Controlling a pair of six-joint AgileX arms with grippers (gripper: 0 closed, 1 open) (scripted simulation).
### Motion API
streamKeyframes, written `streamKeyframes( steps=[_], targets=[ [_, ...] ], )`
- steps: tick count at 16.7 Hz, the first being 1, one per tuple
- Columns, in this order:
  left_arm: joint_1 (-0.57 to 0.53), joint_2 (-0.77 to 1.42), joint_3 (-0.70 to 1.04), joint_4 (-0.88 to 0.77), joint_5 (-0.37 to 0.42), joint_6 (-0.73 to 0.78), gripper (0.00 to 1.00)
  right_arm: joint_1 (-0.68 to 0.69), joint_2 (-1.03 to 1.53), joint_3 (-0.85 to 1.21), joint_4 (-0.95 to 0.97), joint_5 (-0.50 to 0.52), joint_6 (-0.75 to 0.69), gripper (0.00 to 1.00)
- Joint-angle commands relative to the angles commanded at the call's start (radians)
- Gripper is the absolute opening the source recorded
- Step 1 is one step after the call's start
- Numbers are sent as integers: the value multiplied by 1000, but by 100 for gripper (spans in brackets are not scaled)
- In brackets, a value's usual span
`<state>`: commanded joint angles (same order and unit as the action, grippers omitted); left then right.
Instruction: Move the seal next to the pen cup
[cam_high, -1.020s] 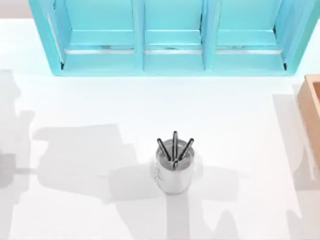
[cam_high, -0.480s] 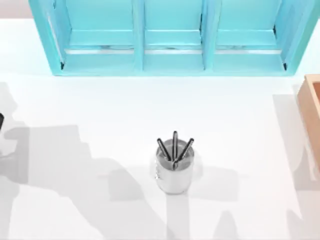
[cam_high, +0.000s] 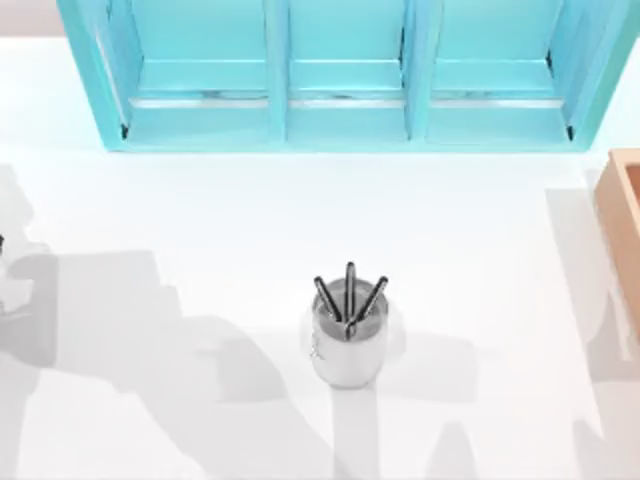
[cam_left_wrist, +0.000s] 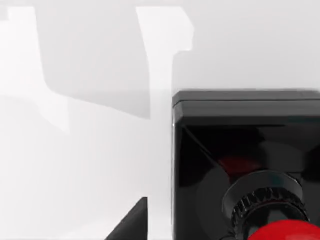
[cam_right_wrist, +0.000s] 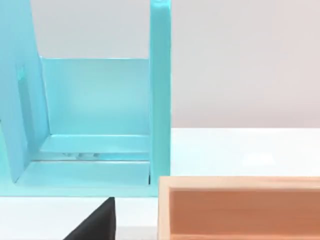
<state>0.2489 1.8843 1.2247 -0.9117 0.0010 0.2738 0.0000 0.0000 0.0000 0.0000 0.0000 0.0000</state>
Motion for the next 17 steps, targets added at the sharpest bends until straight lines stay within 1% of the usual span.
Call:
streamKeyframes(
  steps=[8, 9, 17],
  targets=[
    [0, 0, 0, 0, 0, 0, 2, 0, 0, 0, 0, 0, 0, 100],
    [0, 0, 0, 0, 0, 0, 0, 0, 0, 0, 0, 0, 0, 100],
    [-2, -1, 0, 0, 0, 1, 0, 0, 0, 0, 0, 0, 0, 100]
  ],
)
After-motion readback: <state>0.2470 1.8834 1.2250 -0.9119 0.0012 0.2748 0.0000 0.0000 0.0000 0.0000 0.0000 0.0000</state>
